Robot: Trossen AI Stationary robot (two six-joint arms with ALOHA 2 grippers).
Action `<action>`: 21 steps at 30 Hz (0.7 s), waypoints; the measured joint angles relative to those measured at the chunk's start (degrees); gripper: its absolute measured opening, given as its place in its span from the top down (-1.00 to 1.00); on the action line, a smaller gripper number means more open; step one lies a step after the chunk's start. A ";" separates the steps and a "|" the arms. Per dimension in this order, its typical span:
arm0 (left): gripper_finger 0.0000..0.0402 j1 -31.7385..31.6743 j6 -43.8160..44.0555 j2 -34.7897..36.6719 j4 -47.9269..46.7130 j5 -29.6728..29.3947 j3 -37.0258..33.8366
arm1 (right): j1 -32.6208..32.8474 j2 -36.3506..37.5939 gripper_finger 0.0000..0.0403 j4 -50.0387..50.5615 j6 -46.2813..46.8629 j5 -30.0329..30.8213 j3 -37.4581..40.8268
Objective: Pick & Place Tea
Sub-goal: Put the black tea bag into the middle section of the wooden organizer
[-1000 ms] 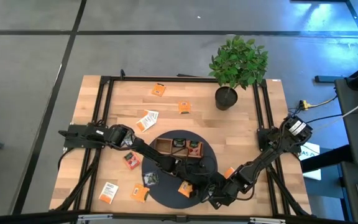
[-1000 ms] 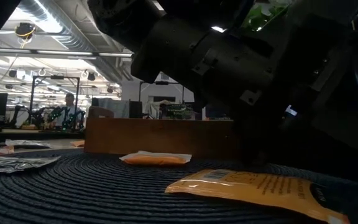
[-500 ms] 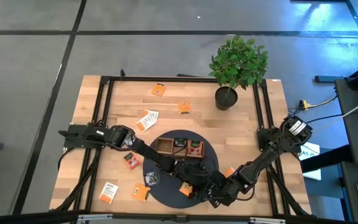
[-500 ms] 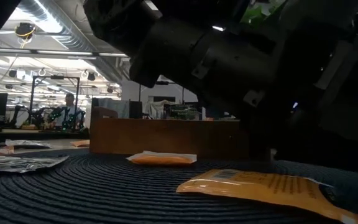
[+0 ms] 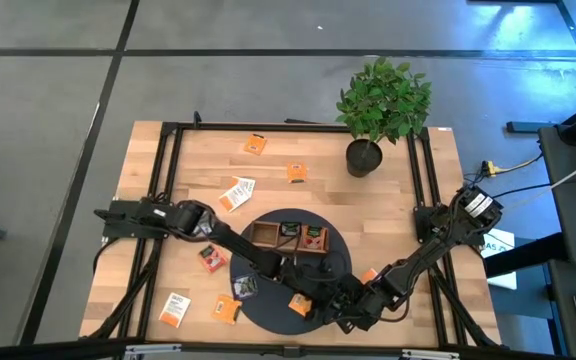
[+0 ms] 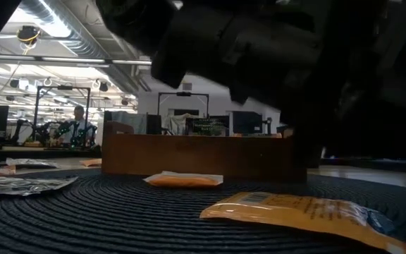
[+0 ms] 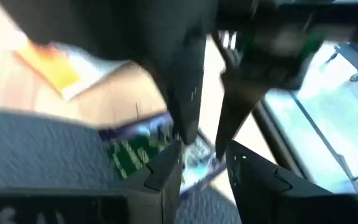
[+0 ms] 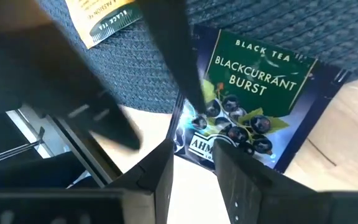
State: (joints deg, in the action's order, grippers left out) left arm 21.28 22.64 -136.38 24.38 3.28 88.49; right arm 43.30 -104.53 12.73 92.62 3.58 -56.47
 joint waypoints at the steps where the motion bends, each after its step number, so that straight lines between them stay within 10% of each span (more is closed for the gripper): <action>1: 0.40 0.00 0.46 -0.30 -0.07 0.18 -0.01 | -0.06 0.00 0.40 0.04 -0.06 0.00 0.00; 21: 0.40 -0.33 2.39 -2.86 -7.68 -0.48 0.42 | -1.30 0.05 0.40 -1.68 -0.10 2.62 0.15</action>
State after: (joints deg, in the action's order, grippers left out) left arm 20.95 25.04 -139.24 16.70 2.79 88.90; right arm 42.00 -104.49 11.05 92.52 6.20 -56.31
